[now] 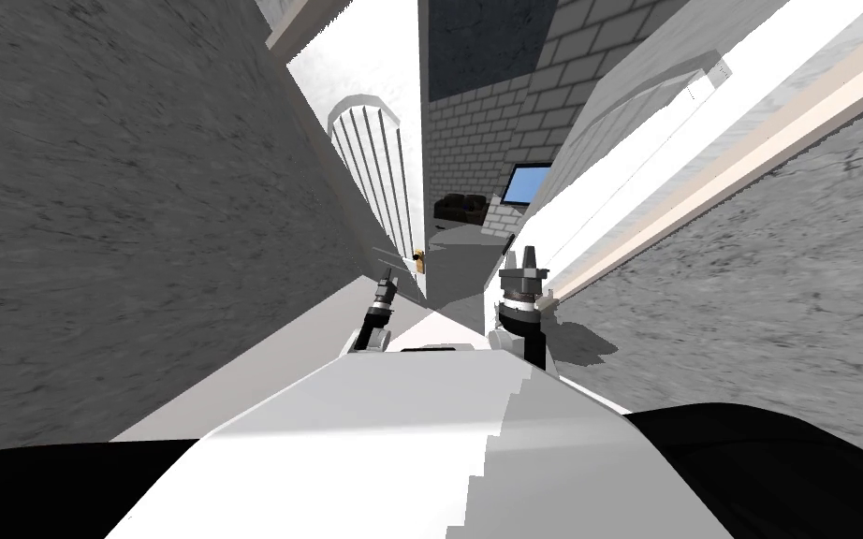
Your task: Push the door open
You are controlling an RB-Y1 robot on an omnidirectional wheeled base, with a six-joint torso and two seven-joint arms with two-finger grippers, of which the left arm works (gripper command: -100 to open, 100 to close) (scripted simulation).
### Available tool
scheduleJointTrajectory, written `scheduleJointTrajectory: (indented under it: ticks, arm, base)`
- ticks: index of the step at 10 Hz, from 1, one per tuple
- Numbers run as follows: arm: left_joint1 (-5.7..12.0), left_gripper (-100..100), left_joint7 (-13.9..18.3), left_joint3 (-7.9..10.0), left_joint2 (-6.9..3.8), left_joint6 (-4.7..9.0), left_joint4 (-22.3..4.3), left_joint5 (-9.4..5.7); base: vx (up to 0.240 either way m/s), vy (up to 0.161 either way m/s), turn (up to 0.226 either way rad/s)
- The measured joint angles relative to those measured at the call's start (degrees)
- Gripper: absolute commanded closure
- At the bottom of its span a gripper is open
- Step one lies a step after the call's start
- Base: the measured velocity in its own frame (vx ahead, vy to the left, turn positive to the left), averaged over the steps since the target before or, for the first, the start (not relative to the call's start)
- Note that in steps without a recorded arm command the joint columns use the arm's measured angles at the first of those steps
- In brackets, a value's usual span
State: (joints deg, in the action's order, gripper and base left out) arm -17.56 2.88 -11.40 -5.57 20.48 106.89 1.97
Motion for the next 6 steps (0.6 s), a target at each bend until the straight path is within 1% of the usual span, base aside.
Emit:
scheduleJointTrajectory:
  ticks: [1,3,4,5,6]
  arm:
    - [0.96,-100,0.10,-0.45,0.11,-0.29,-1.66,0.01]
    - [2.28,-100,0.70,-1.07,-0.53,-1.01,-3.99,-0.27]
    - [3.10,-100,0.86,-1.46,-0.55,-0.90,-5.87,-0.31]
    - [3.71,-100,0.88,-1.98,-0.40,-1.05,-7.19,-0.26]
    - [4.58,-100,0.97,-2.36,-0.39,-0.96,-9.10,-0.29]
  base:
    - [0.086,0.077,-0.099]
    - [0.070,0.084,-0.112]
    - [0.076,0.091,-0.068]
    - [0.089,0.109,-0.083]
    - [0.121,0.119,-0.131]
